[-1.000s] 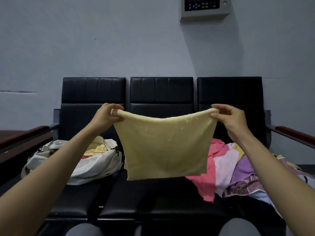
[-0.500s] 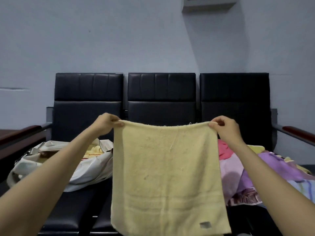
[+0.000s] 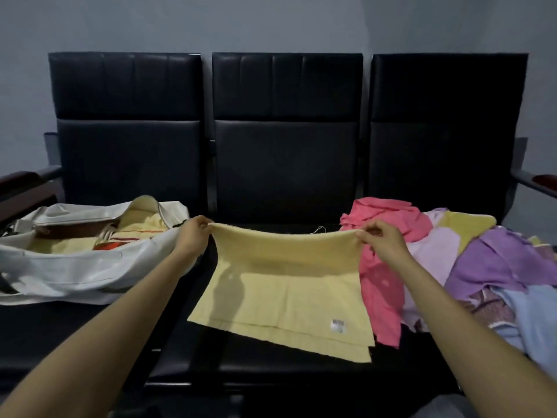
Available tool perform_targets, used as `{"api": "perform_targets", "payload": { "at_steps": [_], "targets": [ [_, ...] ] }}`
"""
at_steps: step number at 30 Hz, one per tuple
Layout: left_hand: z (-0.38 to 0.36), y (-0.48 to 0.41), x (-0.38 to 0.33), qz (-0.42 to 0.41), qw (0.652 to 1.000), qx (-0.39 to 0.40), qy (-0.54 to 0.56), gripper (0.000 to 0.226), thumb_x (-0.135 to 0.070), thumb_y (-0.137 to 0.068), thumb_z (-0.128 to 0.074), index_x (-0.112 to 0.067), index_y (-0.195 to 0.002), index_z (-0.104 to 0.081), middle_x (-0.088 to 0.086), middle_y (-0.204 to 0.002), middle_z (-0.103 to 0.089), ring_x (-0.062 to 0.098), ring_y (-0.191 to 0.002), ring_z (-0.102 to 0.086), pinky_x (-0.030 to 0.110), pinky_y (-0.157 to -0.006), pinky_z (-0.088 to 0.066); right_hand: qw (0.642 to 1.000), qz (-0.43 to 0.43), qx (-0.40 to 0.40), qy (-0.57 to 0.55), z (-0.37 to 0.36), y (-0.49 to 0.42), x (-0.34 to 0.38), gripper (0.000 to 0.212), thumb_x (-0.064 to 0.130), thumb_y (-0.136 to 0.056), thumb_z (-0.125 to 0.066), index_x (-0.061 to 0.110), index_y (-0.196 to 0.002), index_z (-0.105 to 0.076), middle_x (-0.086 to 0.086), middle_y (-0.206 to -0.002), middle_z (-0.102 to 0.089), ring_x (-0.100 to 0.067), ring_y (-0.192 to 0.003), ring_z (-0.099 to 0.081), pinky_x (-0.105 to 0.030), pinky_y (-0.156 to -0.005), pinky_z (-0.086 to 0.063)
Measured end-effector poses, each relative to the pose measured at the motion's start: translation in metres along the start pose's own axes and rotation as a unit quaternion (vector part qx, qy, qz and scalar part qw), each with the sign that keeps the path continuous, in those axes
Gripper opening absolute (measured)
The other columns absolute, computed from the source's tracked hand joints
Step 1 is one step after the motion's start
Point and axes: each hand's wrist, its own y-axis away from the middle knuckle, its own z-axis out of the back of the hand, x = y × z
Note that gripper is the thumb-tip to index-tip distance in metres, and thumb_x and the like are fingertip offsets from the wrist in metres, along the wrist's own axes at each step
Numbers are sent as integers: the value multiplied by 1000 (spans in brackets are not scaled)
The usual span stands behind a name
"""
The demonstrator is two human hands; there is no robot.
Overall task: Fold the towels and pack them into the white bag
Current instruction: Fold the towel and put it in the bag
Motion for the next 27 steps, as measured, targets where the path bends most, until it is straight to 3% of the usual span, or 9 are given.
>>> {"api": "perform_targets", "payload": {
  "at_steps": [3, 5, 8, 11, 13, 18, 24, 27],
  "targets": [
    [6, 14, 19, -4, 999, 35, -21, 16, -10, -95, -47, -6, -100, -61, 17, -89, -66, 31, -82, -62, 42, -73, -52, 999, 12, 53, -9, 5, 29, 5, 14, 3, -85, -69, 14, -80, -63, 0, -77, -62, -15, -72, -56, -18, -62, -43],
    [11, 28, 30, -5, 996, 62, -57, 12, -7, -94, -49, -5, -94, -61, 13, -89, -62, 29, -82, -58, 36, -70, -48, 986, 11, 166, 20, 14, 52, 2, 8, 1, -83, -69, 8, -84, -65, -2, -76, -63, -11, -67, -56, -13, -60, -44],
    [12, 53, 48, -9, 982, 135, -136, 11, -8, -93, -55, -7, -92, -65, 5, -81, -60, 22, -81, -55, 29, -62, -38, 945, -9, 314, 92, 24, 75, -16, 12, 4, -78, -77, 10, -82, -67, 1, -77, -65, -4, -65, -56, -14, -63, -44],
    [7, 72, 65, -19, 963, 180, -200, 20, -15, -92, -61, -4, -108, -68, 9, -106, -65, 25, -103, -59, 25, -76, -38, 911, -38, 391, 126, 26, 87, -29, 17, 2, -76, -78, 9, -81, -64, 10, -63, -61, -2, -55, -55, -19, -59, -45],
    [5, 79, 74, -8, 961, 187, -204, 20, -15, -92, -60, -5, -108, -67, 9, -110, -64, 25, -107, -58, 24, -78, -37, 904, -31, 406, 128, 25, 93, -33, 18, 3, -75, -78, 11, -80, -63, 13, -61, -59, -4, -55, -53, -19, -57, -43],
    [13, 83, 75, 28, 983, 128, -131, 3, -12, -88, -62, -12, -88, -66, 5, -93, -64, 20, -89, -57, 26, -63, -38, 913, 2, 399, 88, 29, 98, -31, 19, 5, -75, -79, 13, -78, -63, 16, -58, -50, -4, -59, -42, -17, -56, -32],
    [20, 85, 87, 71, 931, 276, -229, 10, -17, -87, -65, -15, -95, -71, 1, -99, -65, 17, -95, -59, 23, -80, -44, 843, -12, 505, 188, 20, 105, -28, 16, 12, -76, -79, 20, -79, -66, 20, -56, -54, 4, -58, -45, -14, -58, -33],
    [19, 82, 90, 125, 926, 303, -185, 24, 0, -81, -57, -14, -95, -71, 1, -96, -64, 16, -89, -59, 23, -76, -47, 834, -34, 523, 175, 19, 106, -22, 7, 16, -80, -77, 21, -79, -72, 17, -63, -63, 5, -62, -52, -11, -63, -37]
  ]
}}
